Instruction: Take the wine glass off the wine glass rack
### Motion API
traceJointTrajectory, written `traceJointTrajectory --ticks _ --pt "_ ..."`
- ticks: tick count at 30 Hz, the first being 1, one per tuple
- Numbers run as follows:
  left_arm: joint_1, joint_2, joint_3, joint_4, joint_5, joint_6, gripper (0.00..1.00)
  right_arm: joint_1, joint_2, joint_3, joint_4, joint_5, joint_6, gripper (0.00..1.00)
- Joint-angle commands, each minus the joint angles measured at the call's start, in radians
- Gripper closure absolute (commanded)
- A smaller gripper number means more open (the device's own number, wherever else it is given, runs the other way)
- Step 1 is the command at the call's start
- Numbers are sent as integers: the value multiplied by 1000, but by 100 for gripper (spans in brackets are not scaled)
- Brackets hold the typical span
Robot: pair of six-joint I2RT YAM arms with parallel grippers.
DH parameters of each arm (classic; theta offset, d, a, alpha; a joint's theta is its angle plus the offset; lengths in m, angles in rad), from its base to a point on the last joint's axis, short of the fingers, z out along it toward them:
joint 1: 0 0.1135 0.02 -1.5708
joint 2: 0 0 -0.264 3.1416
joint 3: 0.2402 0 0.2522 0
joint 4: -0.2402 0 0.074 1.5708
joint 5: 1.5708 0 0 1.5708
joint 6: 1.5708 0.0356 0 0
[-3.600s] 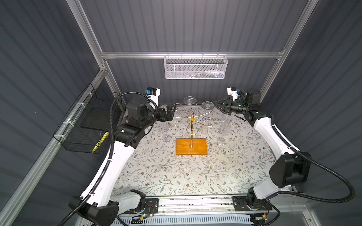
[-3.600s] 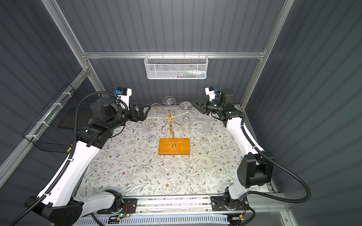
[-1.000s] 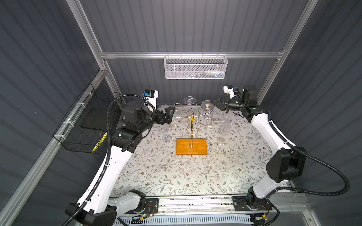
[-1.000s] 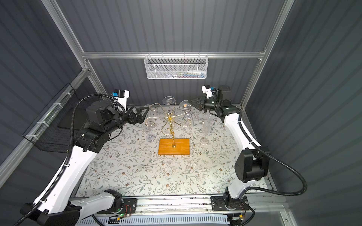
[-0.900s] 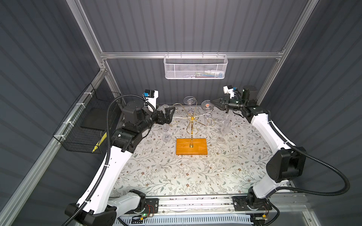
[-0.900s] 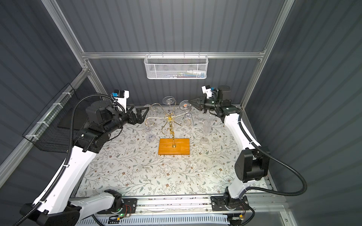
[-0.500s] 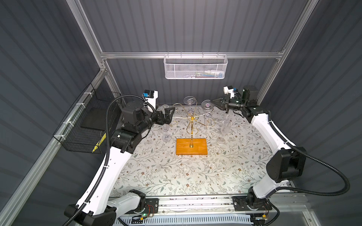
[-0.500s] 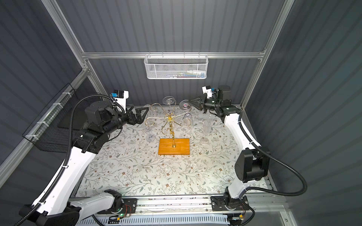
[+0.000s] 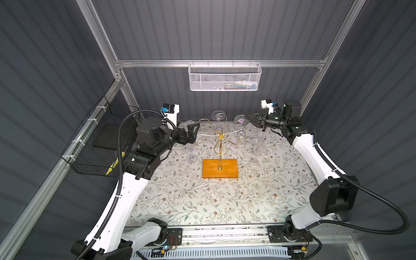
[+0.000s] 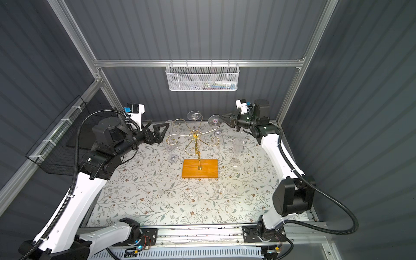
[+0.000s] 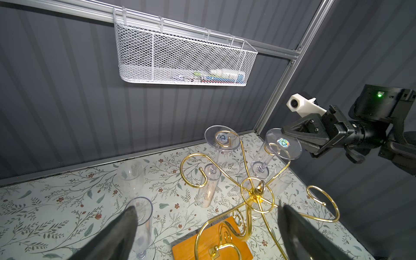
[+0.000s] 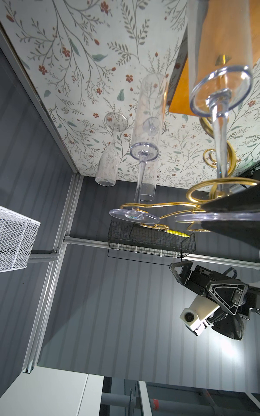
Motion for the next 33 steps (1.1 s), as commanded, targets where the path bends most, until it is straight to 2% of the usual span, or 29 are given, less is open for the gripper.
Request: traceJointTrajectory --ticks 1,18,33 --pt "0 -24 1 -20 -3 -2 1 -7 -33 -19 25 -3 4 100" --pt "0 -47 -6 -25 -10 -1 1 17 -103 -75 43 14 40 100" --pt "0 -67 11 -53 -8 10 1 97 -27 42 29 42 48 100"
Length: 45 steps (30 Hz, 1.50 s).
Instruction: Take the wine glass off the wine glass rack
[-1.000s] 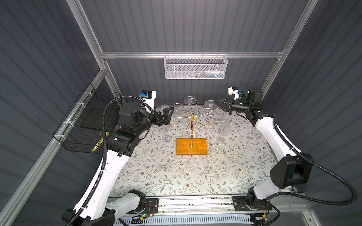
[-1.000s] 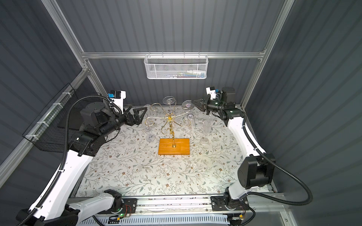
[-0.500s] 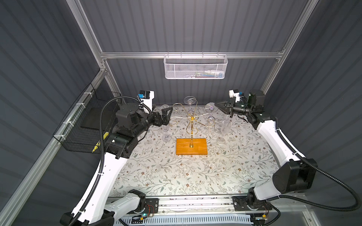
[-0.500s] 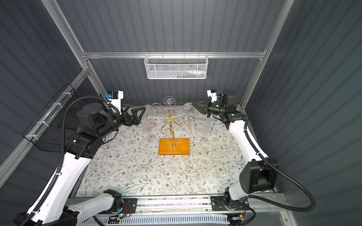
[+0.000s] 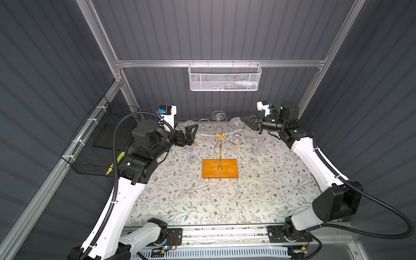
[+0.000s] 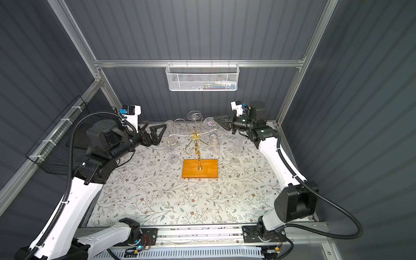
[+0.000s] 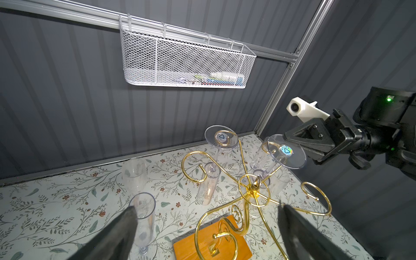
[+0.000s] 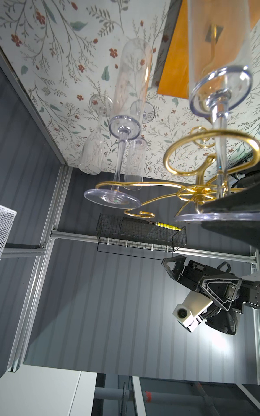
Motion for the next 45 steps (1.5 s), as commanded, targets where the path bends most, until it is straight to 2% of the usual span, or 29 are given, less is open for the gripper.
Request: traceJointTrajectory --ticks 1,8,20,25,31,33,38,45 --pt "0 -27 11 -25 3 9 1 16 26 61 20 8 -3 100" --pt "0 -44 5 -27 4 -15 1 33 74 147 -41 28 -44 100" --pt "0 -29 -5 61 94 -228 2 32 205 357 -104 28 -119 100" --pt "0 -29 -52 132 120 -376 2 23 230 452 -133 53 -212 100" --pt "0 -16 -125 331 194 -662 3 9 205 497 -108 70 -315 100" --pt "-1 3 -129 384 253 -745 3 2 189 492 -90 68 -334 100" --pt "0 48 -150 535 322 -936 3 -4 128 439 -38 65 -399 100" --pt "-2 120 -185 733 397 -1150 4 -5 -2 272 126 71 -470 100"
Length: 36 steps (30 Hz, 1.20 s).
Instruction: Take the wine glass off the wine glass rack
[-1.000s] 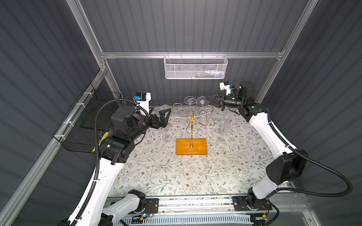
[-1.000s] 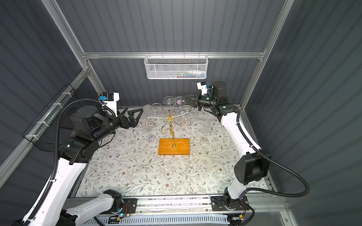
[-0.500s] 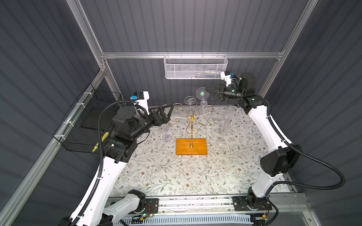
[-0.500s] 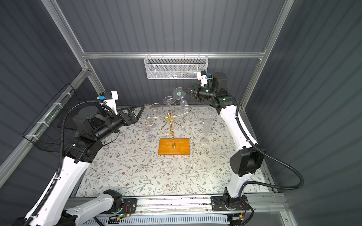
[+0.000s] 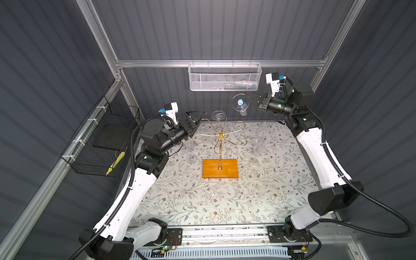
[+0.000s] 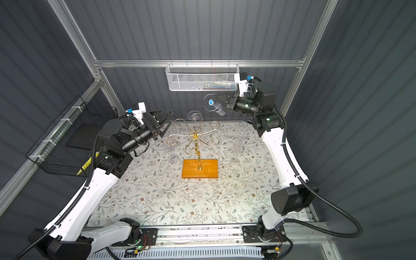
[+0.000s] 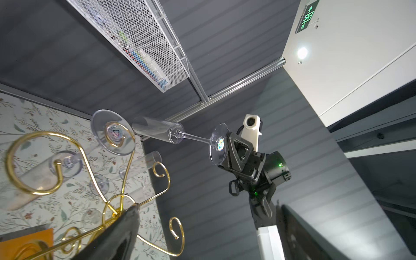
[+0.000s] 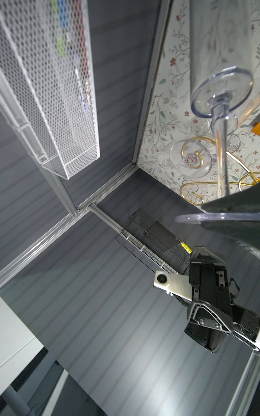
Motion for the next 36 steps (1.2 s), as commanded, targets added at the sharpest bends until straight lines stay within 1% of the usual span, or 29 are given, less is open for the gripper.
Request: traceJointTrajectory --ticks 1,5,8,11,14,19,21,25,28,31,36 --pt "-2 33 -11 150 76 -159 4 -2 -54 -46 129 0 -66 100" --pt "-3 59 -10 192 82 -200 4 -1 -89 -78 141 -20 -89 100" --pt "-6 80 -16 209 88 -225 4 0 -118 -120 185 -36 -95 100" --pt "-17 106 -24 267 99 -273 4 0 -144 -157 222 -53 -95 100" --pt "-33 140 -18 324 108 -318 4 1 -171 -201 282 -78 -90 100" --pt "-62 186 10 342 125 -323 4 4 -210 -274 389 -117 -104 100" --pt "-70 199 10 352 129 -357 4 7 -228 -307 447 -134 -108 100" --pt "-82 218 1 385 128 -379 4 14 -257 -353 521 -157 -128 100" --pt "-90 236 -7 446 123 -416 4 21 -282 -396 597 -173 -139 100" --pt "-102 261 -2 523 122 -454 4 30 -309 -449 678 -205 -171 100" --pt "-135 285 37 521 124 -433 4 48 -349 -497 689 -226 -246 100"
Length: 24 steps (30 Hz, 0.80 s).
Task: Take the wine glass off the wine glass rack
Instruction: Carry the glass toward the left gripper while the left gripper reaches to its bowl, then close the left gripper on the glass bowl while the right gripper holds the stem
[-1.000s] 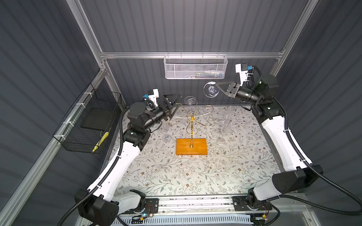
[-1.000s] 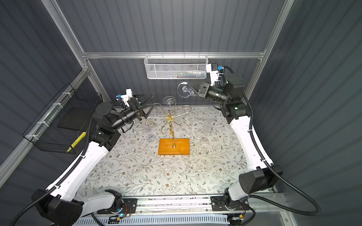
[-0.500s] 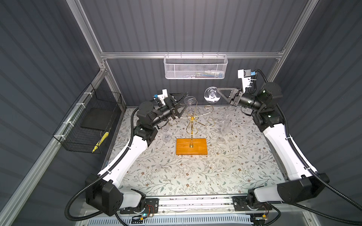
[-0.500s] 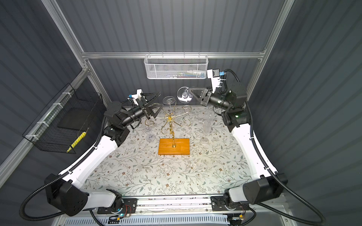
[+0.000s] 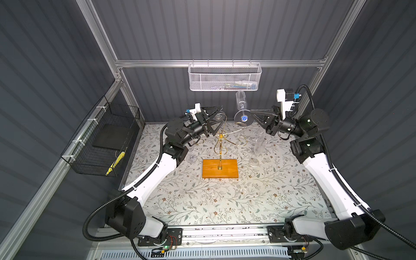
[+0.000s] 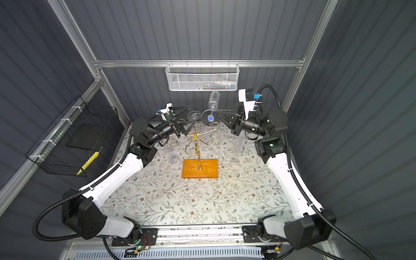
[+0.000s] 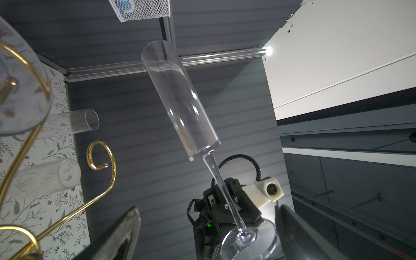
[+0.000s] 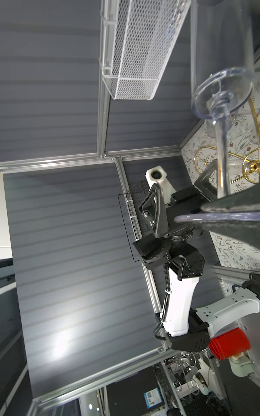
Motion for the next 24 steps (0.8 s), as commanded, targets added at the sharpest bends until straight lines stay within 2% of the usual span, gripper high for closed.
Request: traceJointTrajectory --ticks 1,10,24 --pt "-22 16 52 59 23 -3 4 16 -41 -21 97 -39 -87 100" --pt "-47 40 33 133 -9 -36 5 38 -77 -60 116 -85 -134 100" --pt "-59 83 82 183 -14 -60 5 87 -126 -134 174 -152 -176 100"
